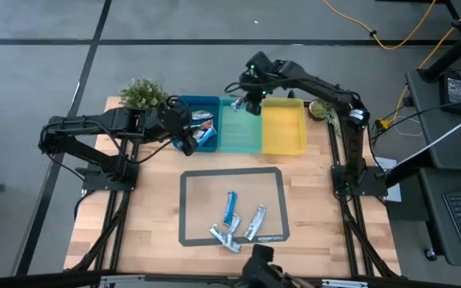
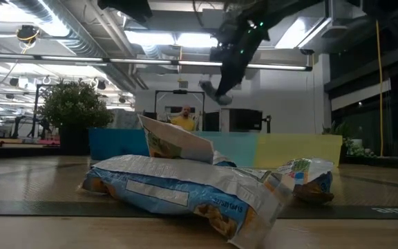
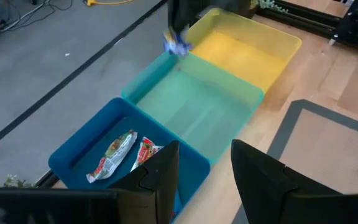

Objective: Pick and place Granola Bars by type
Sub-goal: Put the left blue granola bar into the green bin

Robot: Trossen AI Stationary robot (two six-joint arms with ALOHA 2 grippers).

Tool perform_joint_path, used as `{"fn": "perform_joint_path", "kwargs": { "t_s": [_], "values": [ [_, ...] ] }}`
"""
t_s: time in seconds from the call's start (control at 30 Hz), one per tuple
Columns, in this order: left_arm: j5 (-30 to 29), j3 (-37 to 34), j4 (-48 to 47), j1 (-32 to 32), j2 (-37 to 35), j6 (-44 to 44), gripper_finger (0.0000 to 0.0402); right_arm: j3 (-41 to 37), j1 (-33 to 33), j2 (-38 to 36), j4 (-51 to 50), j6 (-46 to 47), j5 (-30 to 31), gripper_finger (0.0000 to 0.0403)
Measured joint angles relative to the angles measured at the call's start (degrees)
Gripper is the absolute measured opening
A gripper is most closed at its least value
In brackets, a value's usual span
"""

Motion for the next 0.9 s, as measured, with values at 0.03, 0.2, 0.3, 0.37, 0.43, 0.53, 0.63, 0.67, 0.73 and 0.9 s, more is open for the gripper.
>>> {"fn": "perform_joint_path", "kwargs": {
  "t_s": [0.03, 0.2, 0.3, 0.37, 0.43, 0.53, 0.63, 0.67, 0.73, 0.9],
  "values": [
    [0.0, 0.0, 0.0, 0.0, 0.0, 0.0, 0.0139, -0.2, 0.2, 0.6, 0.1, 0.0, 0.0, 0.0035],
    [-0.1, 0.0, 0.0, 0.0, 0.0, 0.0, 0.0139, -1.9, 0.6, 2.3, 1.5, 0.1, 0.1, 0.0035],
    [-0.2, 0.0, 0.0, 0.0, 0.0, 0.0, 0.0139, -3.7, 0.6, 4.0, 2.0, 0.2, 0.5, 0.0035],
    [-0.3, 0.0, 0.0, 0.0, 0.0, 0.0, 0.0139, -4.8, 0.5, 4.7, 2.5, 0.3, 0.5, 0.0035],
    [-0.3, 0.0, 0.0, 0.0, 0.0, 0.0, 0.0139, -5.6, 0.6, 5.6, 2.3, 0.3, 0.5, 0.0035],
    [-0.3, 0.0, 0.0, 0.0, 0.0, 0.0, 0.0139, -6.6, 0.7, 6.8, 2.1, 0.3, 0.5, 0.0035],
    [-0.3, 0.0, 0.0, 0.0, 0.0, 0.0, 0.0139, -7.2, 0.7, 7.2, 3.0, 0.3, 0.5, 0.0035],
    [-0.3, 0.0, 0.0, 0.0, 0.0, 0.0, 0.0139, -7.3, 0.7, 7.5, 2.9, 0.3, 0.5, 0.0035],
    [-0.4, 0.0, 0.0, 0.0, 0.0, 0.0, 0.0139, -7.4, 0.7, 8.5, 2.9, 0.3, 0.6, 0.0035],
    [-0.5, 0.0, 0.0, 0.0, 0.0, 0.0, 0.0139, -7.5, 0.7, 10.4, 2.8, 0.5, 0.7, 0.0035]
  ]
}}
